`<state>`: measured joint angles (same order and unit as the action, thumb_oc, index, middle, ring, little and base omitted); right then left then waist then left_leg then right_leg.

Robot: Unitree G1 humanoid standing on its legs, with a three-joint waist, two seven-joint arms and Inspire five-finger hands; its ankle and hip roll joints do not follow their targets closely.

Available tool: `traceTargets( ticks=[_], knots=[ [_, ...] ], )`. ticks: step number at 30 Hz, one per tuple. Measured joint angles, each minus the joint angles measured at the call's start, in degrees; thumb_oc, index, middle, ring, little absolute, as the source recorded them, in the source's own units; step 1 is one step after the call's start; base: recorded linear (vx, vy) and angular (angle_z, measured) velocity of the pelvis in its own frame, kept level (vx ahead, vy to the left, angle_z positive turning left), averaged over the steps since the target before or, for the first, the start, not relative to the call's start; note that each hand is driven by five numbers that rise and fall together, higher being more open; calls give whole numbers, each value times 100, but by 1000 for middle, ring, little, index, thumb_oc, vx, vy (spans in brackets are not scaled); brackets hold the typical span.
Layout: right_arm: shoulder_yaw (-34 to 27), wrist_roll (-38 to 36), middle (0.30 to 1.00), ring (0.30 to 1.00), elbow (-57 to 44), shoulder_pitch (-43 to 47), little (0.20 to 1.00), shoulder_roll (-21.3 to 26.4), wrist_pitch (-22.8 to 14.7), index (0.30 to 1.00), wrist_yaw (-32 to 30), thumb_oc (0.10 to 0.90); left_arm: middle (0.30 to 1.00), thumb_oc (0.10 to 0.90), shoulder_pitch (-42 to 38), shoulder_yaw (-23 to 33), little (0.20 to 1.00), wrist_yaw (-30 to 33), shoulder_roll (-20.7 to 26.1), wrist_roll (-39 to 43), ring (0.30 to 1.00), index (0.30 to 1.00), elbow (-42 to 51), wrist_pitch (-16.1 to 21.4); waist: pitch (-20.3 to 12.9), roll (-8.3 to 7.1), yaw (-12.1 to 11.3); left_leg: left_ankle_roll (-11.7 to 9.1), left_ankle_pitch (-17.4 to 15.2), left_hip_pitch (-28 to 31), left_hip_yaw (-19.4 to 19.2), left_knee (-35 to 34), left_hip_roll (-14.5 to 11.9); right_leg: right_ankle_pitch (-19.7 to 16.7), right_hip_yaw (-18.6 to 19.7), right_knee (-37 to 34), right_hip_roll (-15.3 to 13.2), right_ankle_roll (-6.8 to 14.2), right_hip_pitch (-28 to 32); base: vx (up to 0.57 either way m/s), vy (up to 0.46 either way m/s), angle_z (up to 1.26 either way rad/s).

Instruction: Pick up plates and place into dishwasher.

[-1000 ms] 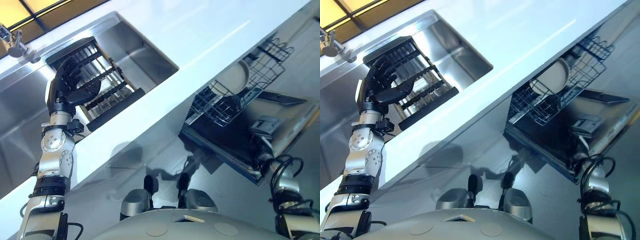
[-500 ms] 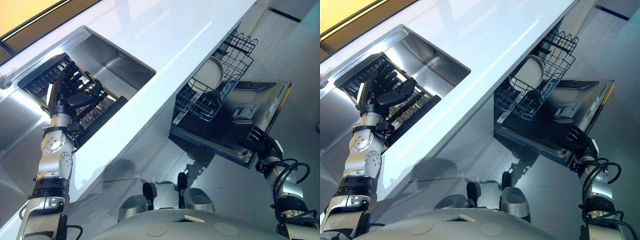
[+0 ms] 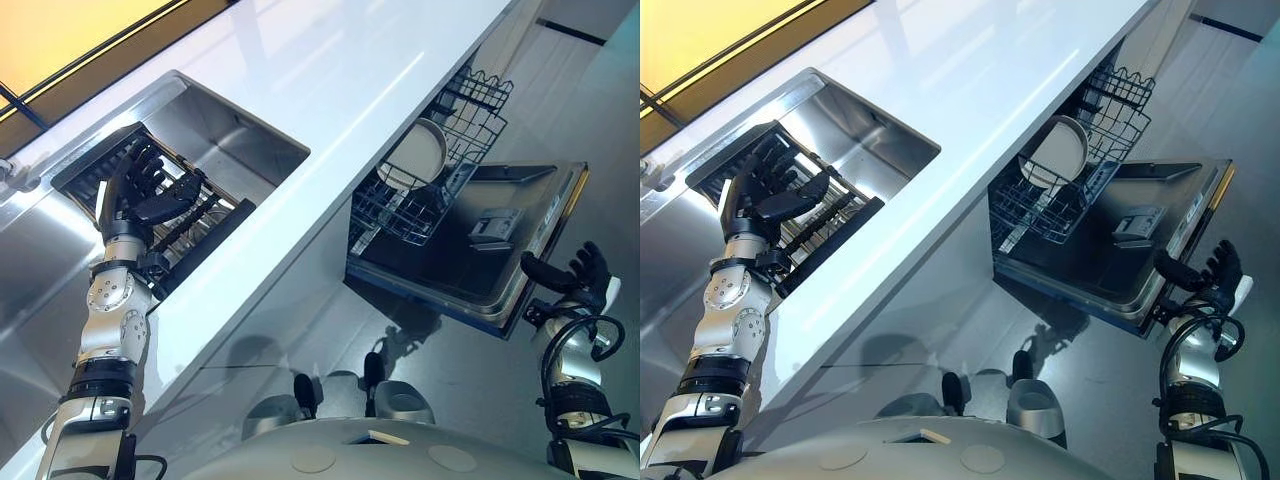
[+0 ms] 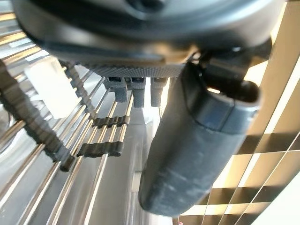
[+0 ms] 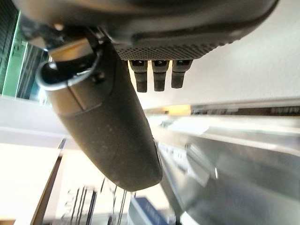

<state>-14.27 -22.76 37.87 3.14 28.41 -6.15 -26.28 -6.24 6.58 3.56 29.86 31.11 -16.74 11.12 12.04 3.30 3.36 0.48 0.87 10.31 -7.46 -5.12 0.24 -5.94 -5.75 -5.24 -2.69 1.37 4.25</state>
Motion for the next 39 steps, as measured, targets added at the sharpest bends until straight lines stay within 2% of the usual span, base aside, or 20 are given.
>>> traceTargets(
  ticks=[4, 8, 12, 14, 15, 17, 18, 20, 21, 23, 27, 31, 35, 39],
  knots=[
    [-208, 105, 900, 900, 255, -24, 900, 0, -9, 900, -355, 800, 900, 800, 1, 0, 900, 3, 17, 40, 900, 900, 0, 0, 22, 70, 23, 2, 0, -11, 3, -2, 1, 25, -58, 1, -51, 25, -7, 10, -34, 1],
    [-353, -337, 900, 900, 301, -19, 900, 136, -79, 900, 7, 800, 900, 800, -20, -1, 900, 59, 104, 177, 900, 900, -4, -1, 128, 347, 131, 15, 44, -227, 28, 4, 18, 22, -134, 14, -87, 29, -219, -86, -49, 3],
    [-360, -1937, 900, 900, 659, 35, 900, 424, -171, 900, 1165, 800, 900, 800, -377, -5, 900, 91, 113, 574, 900, 900, -372, 28, 414, 765, 216, -13, 55, -702, 148, 262, 12, -8, -273, 89, -110, -17, -550, -145, -96, 15],
    [-373, -2577, 900, 900, 802, 263, 900, 436, -213, 900, 1597, 800, 900, 800, -626, 2, 900, 111, 147, 751, 900, 900, -570, 87, 701, 913, 214, -40, 38, -980, 151, 469, -17, -1, -291, 268, -105, -69, -814, -150, -139, 7],
    [-436, -2999, 900, 900, 875, 415, 900, 410, -384, 900, 1841, 800, 900, 800, -777, 2, 900, 109, 201, 842, 900, 900, -675, 147, 893, 949, 218, -70, 15, -1191, 152, 645, -29, 64, -288, 508, -113, -135, -1054, -101, -150, -4],
    [-540, -3361, 900, 900, 1003, 593, 900, 449, -444, 900, 2065, 800, 900, 800, -1024, 1, 900, 108, 273, 966, 900, 900, -799, 159, 1130, 942, 225, -98, -35, -1441, 147, 892, -29, 229, -288, 940, -135, -174, -1391, -46, -123, -1],
    [-567, -3691, 900, 900, 1150, 752, 900, 484, -458, 900, 2403, 800, 900, 800, -1260, -23, 900, 83, 382, 1072, 900, 900, -881, 85, 1290, 885, 215, -99, -119, -1660, 154, 1154, -11, 528, -291, 1591, -190, -225, -1789, -24, -115, 5],
    [-570, -4110, 900, 900, 1301, 927, 900, 482, -465, 900, 2721, 800, 900, 800, -1378, -41, 900, 77, 556, 1141, 900, 900, -889, 116, 1387, 794, 185, -103, -260, -1825, 144, 1471, 16, 896, -279, 2313, -327, -234, -2154, -6, -82, 5],
    [-585, -4569, 900, 900, 1388, 932, 900, 482, -468, 900, 3073, 800, 900, 800, -1438, -41, 900, 81, 655, 1184, 900, 900, -880, 173, 1452, 728, 145, -131, -431, -1984, 167, 1825, 95, 1197, -276, 2904, -456, -280, -2419, -5, -54, 9],
    [-598, -5112, 900, 900, 1402, 898, 900, 483, -342, 900, 3548, 800, 900, 800, -1442, -40, 900, 80, 780, 1271, 900, 900, -880, 188, 1507, 703, 145, -170, -708, -2284, 204, 2354, 119, 1491, -267, 3454, -553, -349, -2705, -13, -47, 11],
    [-606, -5723, 900, 900, 1398, 786, 900, 528, -51, 900, 4265, 800, 900, 800, -1488, 9, 900, 53, 1058, 1403, 900, 900, -880, 175, 1620, 708, 132, -291, -1028, -2706, 307, 3150, 70, 1792, -268, 4133, -609, -484, -3023, 5, -31, 10],
    [-499, -5956, 900, 900, 1327, 673, 900, 597, 131, 900, 4534, 800, 900, 800, -1497, 76, 900, 17, 1103, 1442, 900, 900, -853, 175, 1654, 733, 59, -361, -1185, -2893, 522, 3500, 54, 1908, -264, 4341, -579, -576, -3117, -8, 2, -2],
    [-260, -6164, 900, 900, 547, 264, 900, 642, 184, 900, 4578, 800, 900, 800, -1325, 287, 900, 1, 1094, 1469, 900, 900, -819, 190, 1694, 758, 50, -362, -1182, -2913, 518, 3470, 13, 1865, -270, 4306, -532, -580, -3152, -60, -16, -10],
    [-15, -6107, 900, 900, -582, -187, 900, 559, 199, 900, 4648, 800, 900, 800, -1042, 590, 900, 38, 1200, 1470, 900, 900, -858, 284, 1701, 746, -21, -402, -1194, -3019, 563, 3428, -109, 1764, -403, 4110, -392, -700, -3179, -70, 14, -30]
  ],
)
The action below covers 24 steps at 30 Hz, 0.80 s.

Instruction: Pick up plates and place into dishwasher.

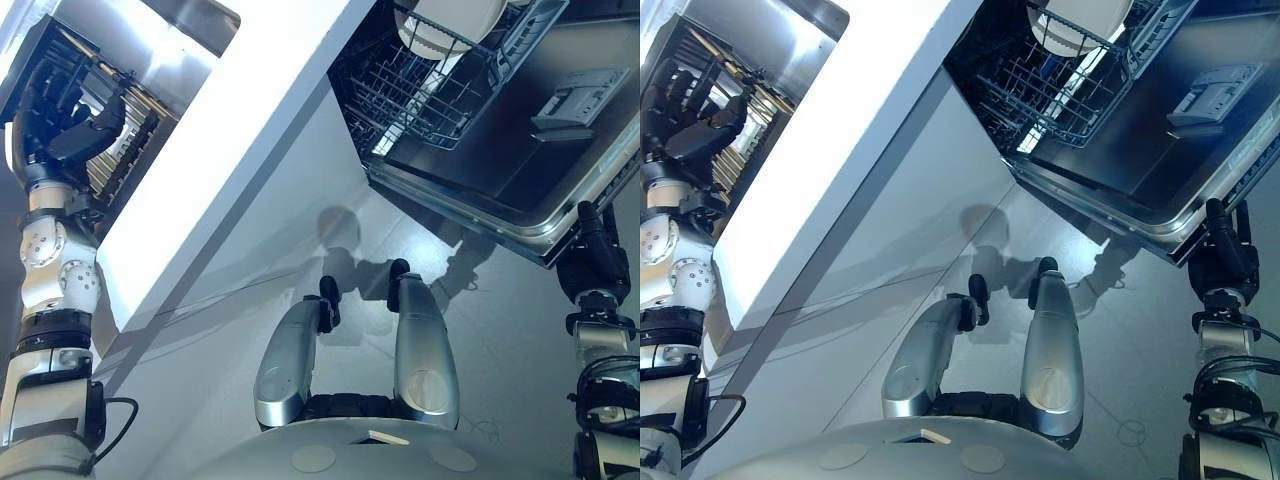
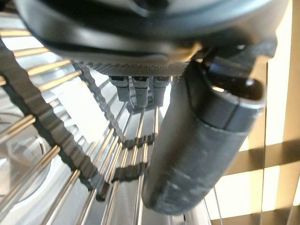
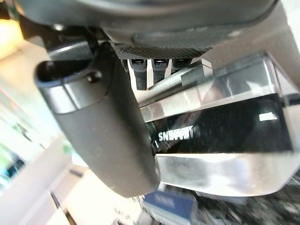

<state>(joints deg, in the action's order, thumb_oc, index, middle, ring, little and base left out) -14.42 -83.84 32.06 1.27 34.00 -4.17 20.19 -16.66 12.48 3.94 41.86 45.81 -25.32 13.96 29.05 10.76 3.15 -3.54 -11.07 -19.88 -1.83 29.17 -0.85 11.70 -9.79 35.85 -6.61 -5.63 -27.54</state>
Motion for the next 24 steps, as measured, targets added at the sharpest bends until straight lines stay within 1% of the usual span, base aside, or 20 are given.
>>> traceTargets(
  ticks=[1, 2, 3, 4, 5, 7, 9, 12, 13, 14, 15, 16, 17, 18, 19, 22, 24],
  knots=[
    [3, -4, 900, 900, -437, -42, 900, -187, 10, 900, 0, 800, 900, 800, 77, 102, 900, 47, 17, -43, 900, 900, -56, 15, 3, -4, -6, -24, 17, -60, 16, -3, 0, -37, -130, -70, -3, -33, -1, -36, 65, -54],
    [13, -5, 900, 900, -868, -55, 900, -403, 16, 900, 0, 800, 900, 800, 106, 161, 900, 95, 41, -79, 900, 900, -151, 49, 10, -14, -58, -46, 52, -91, 15, -15, 6, -75, -241, -128, -17, -67, 0, -18, 79, -71],
    [73, -5, 900, 900, -1319, -53, 900, -628, 20, 900, 0, 800, 900, 800, 85, 188, 900, 140, 54, -86, 900, 900, -268, 87, 13, -20, -132, -54, 87, -92, 21, -59, -2, -104, -354, -207, -30, -53, 6, -1, 94, -81],
    [221, -5, 900, 900, -1800, -48, 900, -786, 38, 900, 0, 800, 900, 800, 64, 196, 900, 188, 79, -89, 900, 900, -351, 134, 14, -21, -206, -71, 135, -92, 46, -156, -1, -177, -512, -315, -65, -59, 14, 6, 79, -72],
    [384, -4, 900, 900, -2093, -20, 900, -821, 58, 900, 0, 800, 900, 800, 35, 193, 900, 198, 99, -95, 900, 900, -395, 136, 15, -22, -242, -83, 177, -90, 59, -221, -5, -231, -600, -395, -73, -73, 29, 7, 76, -52],
    [798, 7, 900, 900, -2552, 166, 900, -821, 240, 900, 6, 800, 900, 800, -206, 121, 900, 187, 103, -107, 900, 900, -511, 136, 21, -24, -242, -82, 380, -20, 149, -464, -7, -309, -825, -622, -88, -46, 197, 23, 92, -2],
    [1211, 37, 900, 900, -2800, 490, 900, -834, 433, 900, 8, 800, 900, 800, -453, -53, 900, 181, 51, -101, 900, 900, -509, 133, 29, -36, -253, -59, 561, 124, 263, -703, 3, -326, -1009, -794, -96, -40, 431, 40, 102, 46],
    [1787, 465, 900, 900, -2838, 1221, 900, -799, 876, 900, 11, 800, 900, 800, -697, -289, 900, 187, -147, -84, 900, 900, -316, 125, 32, -40, -359, -52, 758, 401, 323, -1115, 6, -325, -1234, -1006, -125, -41, 768, 38, 85, 52],
    [2040, 575, 900, 900, -3073, 1443, 900, -800, 1101, 900, 234, 800, 900, 800, -694, -378, 900, 163, -195, -82, 900, 900, -169, 97, 32, -40, -406, -38, 798, 497, 324, -1243, 4, -341, -1270, -1038, -131, -71, 886, 53, 106, 48],
    [2242, 636, 900, 900, -3341, 1579, 900, -811, 1251, 900, 421, 800, 900, 800, -702, -393, 900, 121, -247, -82, 900, 900, -105, 83, 31, -38, -389, -21, 843, 568, 323, -1330, 6, -325, -1211, -1072, -117, -42, 978, 30, 104, 60],
    [2337, 517, 900, 900, -3446, 1437, 900, -895, 1319, 900, 362, 800, 900, 800, -715, -393, 900, 96, -307, -83, 900, 900, -35, 76, 30, -42, -351, -2, 886, 655, 326, -1418, 8, -307, -1104, -1109, -86, -4, 1109, 37, 95, 70],
    [2203, 558, 900, 900, -3438, 1181, 900, -1022, 1326, 900, 413, 800, 900, 800, -716, -393, 900, 66, -360, -78, 900, 900, -2, 72, 31, -45, -305, 21, 910, 738, 331, -1483, 21, -291, -937, -1129, -65, 55, 1197, 40, 98, 58],
    [2209, 649, 900, 900, -3457, 1161, 900, -1024, 1379, 900, 415, 800, 900, 800, -697, -390, 900, 60, -367, -78, 900, 900, -11, 70, 25, -57, -326, 41, 931, 822, 322, -1546, 46, -280, -748, -1147, -38, 121, 1216, 65, 98, 34],
    [2109, 746, 900, 900, -3437, 1146, 900, -1022, 1411, 900, 397, 800, 900, 800, -661, -356, 900, 53, -393, -77, 900, 900, -10, 67, 24, -56, -345, 61, 963, 865, 317, -1592, 65, -290, -691, -1211, -20, 163, 1250, 25, 104, 5],
    [2056, 782, 900, 900, -3435, 1148, 900, -995, 1455, 900, 394, 800, 900, 800, -629, -332, 900, 48, -404, -80, 900, 900, -13, 65, 24, -57, -362, 70, 968, 926, 311, -1653, 74, -305, -670, -1264, -12, 188, 1298, 47, 97, -1],
    [1844, 998, 900, 900, -3359, 1118, 900, -1041, 1506, 900, 390, 800, 900, 800, -502, -252, 900, -80, -629, -85, 900, 900, 5, 69, 12, -75, -385, 91, 1013, 1235, 310, -1907, 68, -353, -659, -1511, 18, 257, 1628, 34, 86, 1],
    [1662, 1070, 900, 900, -3356, 1125, 900, -1215, 1472, 900, 410, 800, 900, 800, -404, -229, 900, -158, -717, -89, 900, 900, 109, 69, -7, -104, -406, 96, 1030, 1356, 312, -1987, 62, -369, -663, -1613, 43, 281, 1757, 18, 65, 2]
  ],
)
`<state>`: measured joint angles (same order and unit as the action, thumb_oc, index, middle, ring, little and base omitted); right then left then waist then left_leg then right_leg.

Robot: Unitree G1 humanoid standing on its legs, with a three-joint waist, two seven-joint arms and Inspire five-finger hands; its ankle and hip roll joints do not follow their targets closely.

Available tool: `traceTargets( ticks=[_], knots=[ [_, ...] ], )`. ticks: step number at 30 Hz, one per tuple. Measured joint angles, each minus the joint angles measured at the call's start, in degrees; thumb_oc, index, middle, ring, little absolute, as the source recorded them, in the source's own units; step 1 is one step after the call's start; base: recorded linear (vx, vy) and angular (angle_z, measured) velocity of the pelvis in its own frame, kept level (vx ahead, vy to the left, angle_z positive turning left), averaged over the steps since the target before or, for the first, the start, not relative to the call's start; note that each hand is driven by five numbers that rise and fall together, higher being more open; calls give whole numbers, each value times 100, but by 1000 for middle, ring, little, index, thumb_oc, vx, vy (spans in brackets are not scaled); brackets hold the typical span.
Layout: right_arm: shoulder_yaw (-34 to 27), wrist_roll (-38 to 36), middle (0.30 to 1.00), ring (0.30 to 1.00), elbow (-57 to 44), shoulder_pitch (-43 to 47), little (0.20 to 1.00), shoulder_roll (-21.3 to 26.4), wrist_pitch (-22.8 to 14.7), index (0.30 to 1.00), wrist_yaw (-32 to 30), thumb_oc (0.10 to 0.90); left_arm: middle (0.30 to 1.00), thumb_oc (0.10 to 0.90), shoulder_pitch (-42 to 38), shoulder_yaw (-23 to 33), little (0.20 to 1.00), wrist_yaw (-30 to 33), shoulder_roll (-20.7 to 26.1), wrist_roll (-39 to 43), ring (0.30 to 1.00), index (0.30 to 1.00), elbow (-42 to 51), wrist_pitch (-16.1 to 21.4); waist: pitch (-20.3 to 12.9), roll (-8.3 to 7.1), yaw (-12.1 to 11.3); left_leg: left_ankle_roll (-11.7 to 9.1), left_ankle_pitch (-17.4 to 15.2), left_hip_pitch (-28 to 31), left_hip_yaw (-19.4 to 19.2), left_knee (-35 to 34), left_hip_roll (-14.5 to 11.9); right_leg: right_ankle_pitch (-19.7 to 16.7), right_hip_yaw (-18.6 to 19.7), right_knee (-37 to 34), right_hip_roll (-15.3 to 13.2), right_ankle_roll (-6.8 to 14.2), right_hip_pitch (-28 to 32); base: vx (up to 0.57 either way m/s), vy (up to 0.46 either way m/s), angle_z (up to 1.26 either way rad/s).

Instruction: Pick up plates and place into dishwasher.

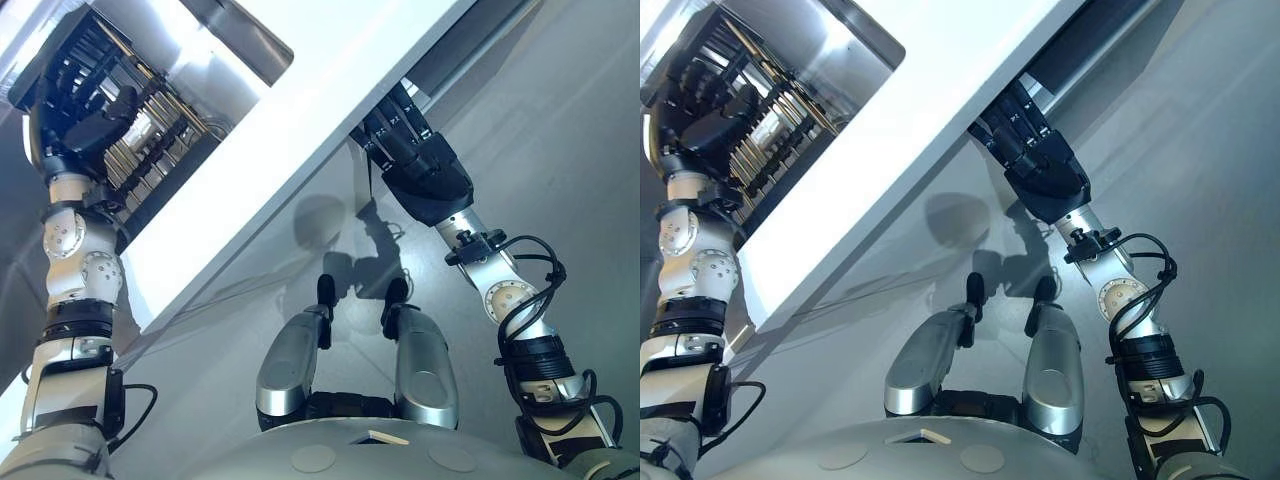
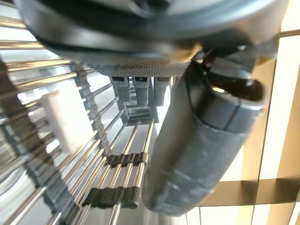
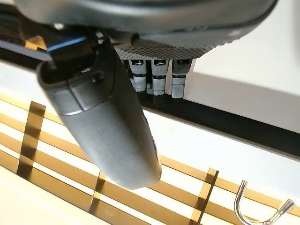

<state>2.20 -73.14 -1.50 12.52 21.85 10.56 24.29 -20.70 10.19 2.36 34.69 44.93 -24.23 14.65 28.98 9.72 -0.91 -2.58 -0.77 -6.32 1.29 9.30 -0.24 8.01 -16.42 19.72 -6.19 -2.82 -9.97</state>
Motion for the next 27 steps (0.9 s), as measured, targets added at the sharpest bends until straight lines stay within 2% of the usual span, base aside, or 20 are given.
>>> traceTargets(
  ticks=[2, 5, 8, 9, 11, 17, 21, 24, 27],
  knots=[
    [-117, 122, 900, 900, 100, -4, 900, -203, -138, 900, -47, 800, 900, 800, 143, 121, 900, -79, -86, -4, 900, 900, 188, 10, -104, -84, -24, 0, 22, 35, -1, -61, -12, -14, -12, -70, 17, 12, 22, 6, 68, 4],
    [-283, 672, 900, 900, 632, -286, 900, -398, -698, 900, -168, 800, 900, 800, 564, 167, 900, -174, -157, -10, 900, 900, 534, 49, -550, -330, -48, 8, 107, 77, -1, -309, -27, -51, 10, -284, 73, 57, 63, -23, 87, 10],
    [-634, 1608, 900, 900, 1475, -725, 900, -459, -1418, 900, -163, 800, 900, 800, 1097, 178, 900, -269, -332, -106, 900, 900, 849, 162, -853, -446, -49, 29, 131, 338, -114, -515, -55, -149, 39, -700, 153, 129, 421, -22, 61, 8],
    [-729, 1983, 900, 900, 1955, -980, 900, -445, -1693, 900, -172, 800, 900, 800, 1361, 252, 900, -280, -478, -199, 900, 900, 1007, 207, -1063, -489, -58, 39, 137, 408, -131, -635, -54, -189, 42, -883, 189, 167, 523, 12, 39, 1],
    [-854, 2567, 900, 900, 2636, -1256, 900, -407, -1897, 900, -278, 800, 900, 800, 1542, 335, 900, -291, -614, -276, 900, 900, 1114, 272, -1191, -533, -58, 54, 147, 580, -151, -782, -54, -241, 43, -1103, 215, 203, 722, 0, 0, 0],
    [-768, 4341, 900, 900, 4070, -1771, 900, -332, -2032, 900, -674, 800, 900, 800, 1673, 416, 900, -329, -933, -314, 900, 900, 1303, 320, -1410, -587, -52, 63, 151, 920, -294, -1008, -76, -484, 106, -1775, 321, 256, 1224, 23, 10, -6],
    [-640, 4815, 900, 900, 4776, -1755, 900, -329, -2034, 900, -782, 800, 900, 800, 1689, 411, 900, -360, -1120, -341, 900, 900, 1502, 318, -1602, -676, -46, 64, 152, 1138, -375, -1178, -87, -613, 165, -2111, 383, 269, 1476, 22, -9, -10],
    [-619, 5160, 900, 900, 5533, -1738, 900, -411, -2018, 900, -854, 800, 900, 800, 1688, 386, 900, -382, -1143, -365, 900, 900, 1776, 314, -1775, -841, -52, 64, 152, 1262, -398, -1283, -93, -673, 170, -2323, 426, 274, 1640, 13, -32, 0],
    [-619, 5347, 900, 900, 6017, -1762, 900, -440, -2007, 900, -934, 800, 900, 800, 1682, 381, 900, -356, -1143, -409, 900, 900, 1838, 312, -1874, -885, -55, 65, 152, 1296, -401, -1307, -79, -714, 171, -2429, 424, 286, 1718, 4, -34, 0]
  ],
)
